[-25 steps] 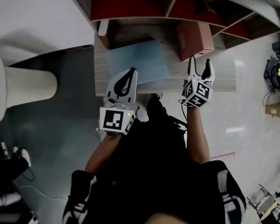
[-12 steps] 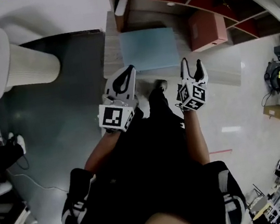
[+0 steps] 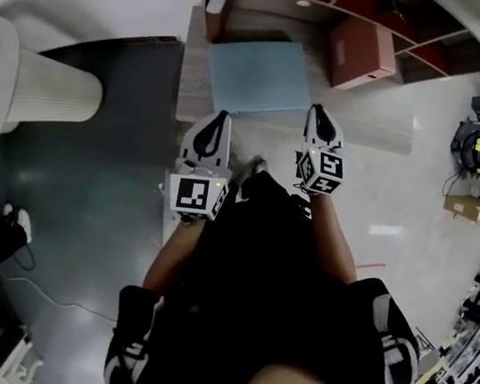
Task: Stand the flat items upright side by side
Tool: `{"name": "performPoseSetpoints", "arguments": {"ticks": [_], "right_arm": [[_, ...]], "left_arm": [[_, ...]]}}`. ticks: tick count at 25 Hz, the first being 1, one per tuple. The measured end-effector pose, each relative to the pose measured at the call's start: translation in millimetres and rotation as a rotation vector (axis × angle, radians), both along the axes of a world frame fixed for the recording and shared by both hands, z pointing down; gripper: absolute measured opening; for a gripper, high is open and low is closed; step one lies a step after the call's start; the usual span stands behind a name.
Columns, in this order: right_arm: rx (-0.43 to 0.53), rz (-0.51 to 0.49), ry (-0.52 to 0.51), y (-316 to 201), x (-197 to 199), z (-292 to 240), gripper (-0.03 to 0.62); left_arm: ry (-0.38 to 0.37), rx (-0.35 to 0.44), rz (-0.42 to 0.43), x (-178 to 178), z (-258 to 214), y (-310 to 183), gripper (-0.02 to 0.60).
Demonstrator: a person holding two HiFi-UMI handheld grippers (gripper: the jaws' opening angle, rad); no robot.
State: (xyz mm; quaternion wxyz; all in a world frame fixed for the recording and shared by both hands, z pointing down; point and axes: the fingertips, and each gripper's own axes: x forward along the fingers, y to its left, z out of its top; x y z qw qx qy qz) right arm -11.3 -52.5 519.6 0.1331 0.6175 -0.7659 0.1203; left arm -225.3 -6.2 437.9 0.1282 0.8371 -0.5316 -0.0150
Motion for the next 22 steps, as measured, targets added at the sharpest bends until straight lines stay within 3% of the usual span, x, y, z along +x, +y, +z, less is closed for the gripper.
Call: {"name": "performPoseSetpoints", "arguments": {"ticks": [12,22], "right_arm": [[-0.062,-0.159,-0.029,-11,25,17,0.026],[-0.150,-0.247,-0.083,-19,38,51,0.028]], "left_arm": [[-0.035,-0.082,-0.091,49,40,0,0.021],[-0.012,-0.156,-0.174,61,68,-3,0.021]]}}
